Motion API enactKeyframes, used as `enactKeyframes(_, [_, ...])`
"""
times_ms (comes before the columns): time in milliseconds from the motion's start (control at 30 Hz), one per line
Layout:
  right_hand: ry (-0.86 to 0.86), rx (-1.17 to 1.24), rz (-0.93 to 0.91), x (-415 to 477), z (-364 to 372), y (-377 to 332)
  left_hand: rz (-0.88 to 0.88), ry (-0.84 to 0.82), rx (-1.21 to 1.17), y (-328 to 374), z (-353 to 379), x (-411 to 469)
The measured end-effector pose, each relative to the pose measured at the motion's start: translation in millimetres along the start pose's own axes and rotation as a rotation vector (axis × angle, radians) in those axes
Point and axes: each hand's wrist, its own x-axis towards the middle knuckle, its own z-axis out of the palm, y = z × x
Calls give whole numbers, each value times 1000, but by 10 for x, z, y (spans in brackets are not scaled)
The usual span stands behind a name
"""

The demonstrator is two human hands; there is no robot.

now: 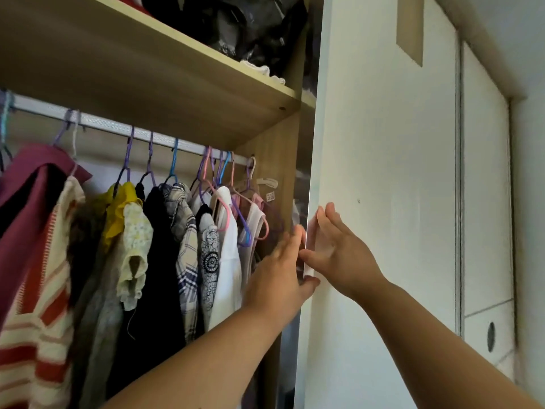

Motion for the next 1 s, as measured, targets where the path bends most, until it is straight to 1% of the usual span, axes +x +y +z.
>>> enactKeyframes(167, [17,21,-19,13,69,41,-5,7,-57,-27,45,-11])
enactKeyframes(367, [17,19,-15,24,89,54,-85,-76,-46,53,-27,1])
enactKeyframes(433, [10,4,4,23,86,45,-101,-117,23,88,-90,9])
enactKeyframes(500, [12,-21,30,-3,91,13,-100,-149,148,123,-206,-29])
enactKeyframes(567, [65,-29,19,-104,131,-82,-87,-127,261,128,-399,-148])
enactKeyframes(600, [101,-37,-18,-199,154,-135,-80,-105,313,132,-508,-238])
enactKeyframes(667, [155,-44,-153,-400,204,-305,-59,-66,486,108,-800,-459])
enactKeyframes(767, [181,-42,-319,-583,240,-671,-65,-26,716,45,-1321,-796])
enactKeyframes(867, [191,27,-408,-665,234,-1212,-110,-28,822,-26,-1930,-1122])
enactKeyframes(1000, [161,109,-501,-692,236,-2056,-159,-31,924,-83,-2742,-1483])
